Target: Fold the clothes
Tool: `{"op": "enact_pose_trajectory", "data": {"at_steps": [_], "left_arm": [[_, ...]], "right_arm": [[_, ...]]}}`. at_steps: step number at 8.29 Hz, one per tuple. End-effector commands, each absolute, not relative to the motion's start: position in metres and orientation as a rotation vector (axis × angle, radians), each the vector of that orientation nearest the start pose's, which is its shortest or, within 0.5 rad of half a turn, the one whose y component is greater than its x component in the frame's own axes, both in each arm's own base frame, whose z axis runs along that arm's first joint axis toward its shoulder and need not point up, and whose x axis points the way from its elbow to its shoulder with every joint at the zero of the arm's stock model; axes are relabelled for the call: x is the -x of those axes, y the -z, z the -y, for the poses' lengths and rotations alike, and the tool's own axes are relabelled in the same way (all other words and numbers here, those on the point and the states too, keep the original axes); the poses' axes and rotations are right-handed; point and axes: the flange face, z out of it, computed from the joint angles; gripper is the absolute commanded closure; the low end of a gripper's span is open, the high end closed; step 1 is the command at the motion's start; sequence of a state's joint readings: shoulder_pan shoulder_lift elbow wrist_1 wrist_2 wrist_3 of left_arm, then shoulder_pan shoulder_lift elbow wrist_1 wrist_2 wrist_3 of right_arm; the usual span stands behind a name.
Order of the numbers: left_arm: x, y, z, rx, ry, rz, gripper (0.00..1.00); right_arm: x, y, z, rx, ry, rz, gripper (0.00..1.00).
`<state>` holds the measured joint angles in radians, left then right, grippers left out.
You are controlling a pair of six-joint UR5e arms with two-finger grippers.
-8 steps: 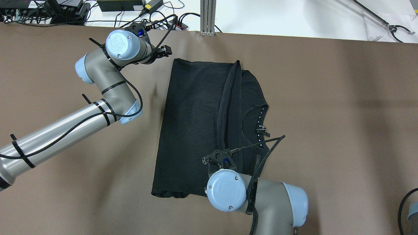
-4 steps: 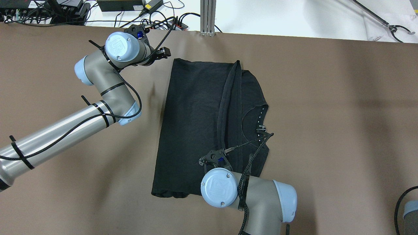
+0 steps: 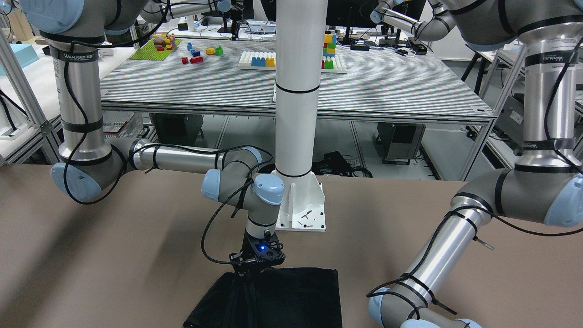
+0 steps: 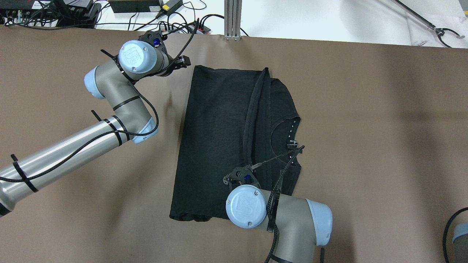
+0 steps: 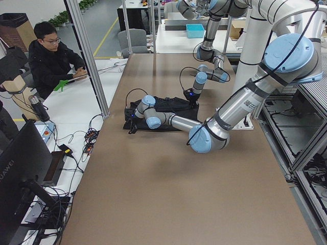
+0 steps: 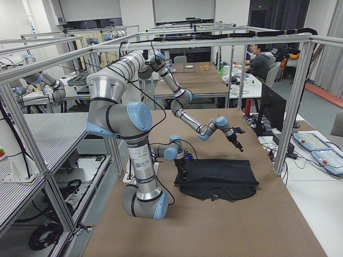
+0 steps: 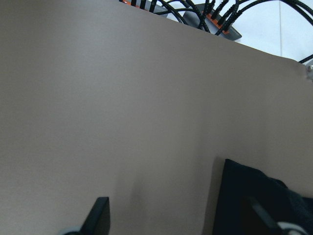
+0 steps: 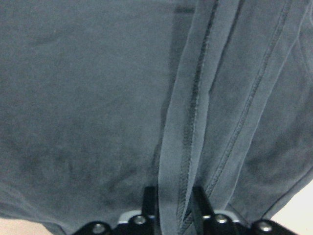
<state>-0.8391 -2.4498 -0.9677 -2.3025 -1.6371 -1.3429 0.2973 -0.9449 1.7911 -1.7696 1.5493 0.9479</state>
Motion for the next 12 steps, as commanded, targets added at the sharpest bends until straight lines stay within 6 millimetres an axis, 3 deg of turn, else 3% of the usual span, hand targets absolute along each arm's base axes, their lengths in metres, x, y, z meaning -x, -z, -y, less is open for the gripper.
{"op": "enact_pose_trajectory", "data": {"at_steps": [1,3,4,5,6,7,9,11,12], "left_arm": [[-0.469,-0.303,0.709,-0.462,0.524,-0.903,0.06],[-0.472,-0.303,0.707,-0.46,0.522,-0.904,0.06],[-0.478,-0.301,0.703,-0.474,0.523,-0.899,0.06],[-0.484,-0.299,0.699,-0.48,0.523,-0.899,0.06],[-0.486,-0.299,0.698,-0.48,0.53,-0.901,0.06],[-0.488,-0.299,0.697,-0.479,0.53,-0.902,0.06],[-0.489,-0.296,0.696,-0.476,0.534,-0.906,0.06],[-0.492,-0.296,0.694,-0.472,0.529,-0.907,0.06],[-0.492,-0.296,0.694,-0.474,0.531,-0.908,0.06]], "right_arm": [[0.565,-0.23,0.341,-0.277,0.326,0.597,1.0],[0.554,-0.23,0.356,-0.294,0.377,0.601,1.0],[0.547,-0.226,0.351,-0.285,0.384,0.622,1.0],[0.543,-0.236,0.347,-0.274,0.372,0.619,1.0],[0.548,-0.232,0.343,-0.275,0.352,0.63,0.95],[0.556,-0.236,0.335,-0.257,0.326,0.629,0.54],[0.575,-0.24,0.321,-0.268,0.301,0.615,0.54],[0.576,-0.24,0.319,-0.269,0.304,0.618,0.57],[0.575,-0.243,0.319,-0.267,0.305,0.614,0.69]]}}
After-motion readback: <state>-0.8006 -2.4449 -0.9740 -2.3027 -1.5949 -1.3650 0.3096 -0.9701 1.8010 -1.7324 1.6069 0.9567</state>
